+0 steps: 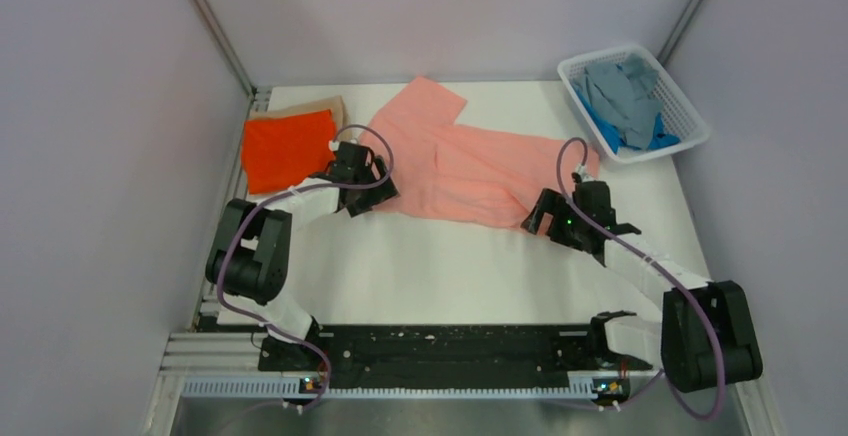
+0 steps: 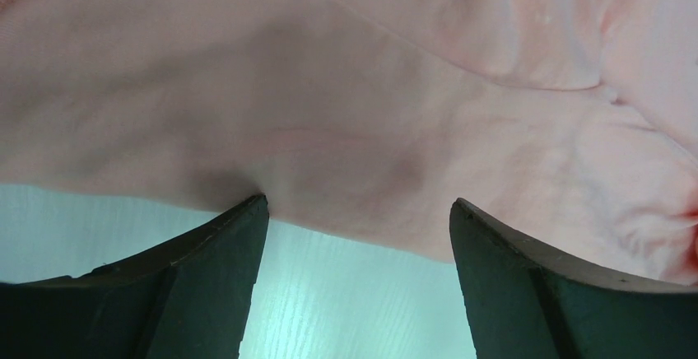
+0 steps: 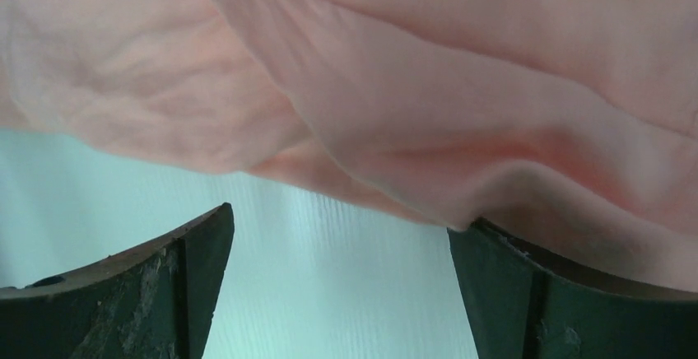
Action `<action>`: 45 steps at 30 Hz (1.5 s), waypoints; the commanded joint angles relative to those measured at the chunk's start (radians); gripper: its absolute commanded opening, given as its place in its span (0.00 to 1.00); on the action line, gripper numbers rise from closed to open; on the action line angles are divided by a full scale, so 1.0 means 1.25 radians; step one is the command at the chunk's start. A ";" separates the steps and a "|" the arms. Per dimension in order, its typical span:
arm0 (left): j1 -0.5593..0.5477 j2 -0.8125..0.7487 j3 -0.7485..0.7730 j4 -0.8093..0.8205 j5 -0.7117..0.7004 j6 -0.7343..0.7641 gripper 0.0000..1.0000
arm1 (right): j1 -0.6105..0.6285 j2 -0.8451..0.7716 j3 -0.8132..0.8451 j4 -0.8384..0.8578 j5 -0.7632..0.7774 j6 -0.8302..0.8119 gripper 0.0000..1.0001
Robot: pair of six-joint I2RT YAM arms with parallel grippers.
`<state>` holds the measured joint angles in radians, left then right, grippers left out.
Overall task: Fold and stack the t-shirts
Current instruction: Fold the flattened tshirt in 1/3 of the way, then grab the side of the flattened tshirt furthest away from the robot with both arms
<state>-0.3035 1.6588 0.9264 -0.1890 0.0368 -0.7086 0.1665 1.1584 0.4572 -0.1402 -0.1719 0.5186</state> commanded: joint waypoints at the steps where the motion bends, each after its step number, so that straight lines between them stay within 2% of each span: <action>1: 0.002 0.006 0.004 0.008 -0.062 -0.001 0.86 | 0.014 0.049 0.057 0.058 0.068 0.008 0.99; 5: 0.004 0.007 0.000 -0.018 -0.105 0.008 0.86 | 0.011 0.085 0.095 0.127 0.273 0.013 0.99; 9: 0.008 -0.005 -0.009 -0.039 -0.156 0.010 0.86 | -0.020 0.165 0.214 0.137 0.403 0.002 0.99; 13: 0.011 -0.028 -0.013 -0.044 -0.169 0.014 0.86 | -0.050 0.241 0.317 0.115 0.395 -0.028 0.99; 16: 0.011 -0.042 -0.013 -0.045 -0.163 0.017 0.86 | -0.051 0.225 0.334 0.064 0.380 -0.034 0.99; 19: 0.011 -0.055 -0.011 -0.031 -0.131 0.017 0.86 | -0.049 0.148 0.283 0.047 0.297 -0.022 0.99; 22: 0.011 -0.059 -0.004 -0.007 -0.089 0.025 0.86 | -0.041 0.050 0.177 0.084 0.184 0.010 0.99; 25: 0.010 -0.042 0.001 0.002 -0.066 0.021 0.85 | -0.034 0.034 0.074 0.136 0.110 0.039 0.99; 29: 0.011 -0.016 -0.007 -0.025 -0.087 0.016 0.85 | -0.037 0.083 0.045 0.115 0.169 0.049 0.99; 34: 0.029 -0.049 -0.084 -0.043 -0.138 -0.002 0.85 | -0.092 0.089 -0.002 0.052 0.188 0.108 0.99; 39: 0.098 -0.100 -0.172 -0.061 -0.066 -0.033 0.85 | -0.167 -0.017 -0.064 -0.021 0.219 0.130 0.99; 45: 0.099 -0.211 -0.273 -0.092 -0.013 -0.052 0.85 | -0.186 -0.131 -0.089 -0.093 0.197 0.126 0.99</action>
<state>-0.1791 1.4414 0.6865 -0.1581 -0.0399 -0.7521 -0.0494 1.0546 0.3695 -0.0822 0.0490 0.6739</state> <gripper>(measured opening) 0.847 0.988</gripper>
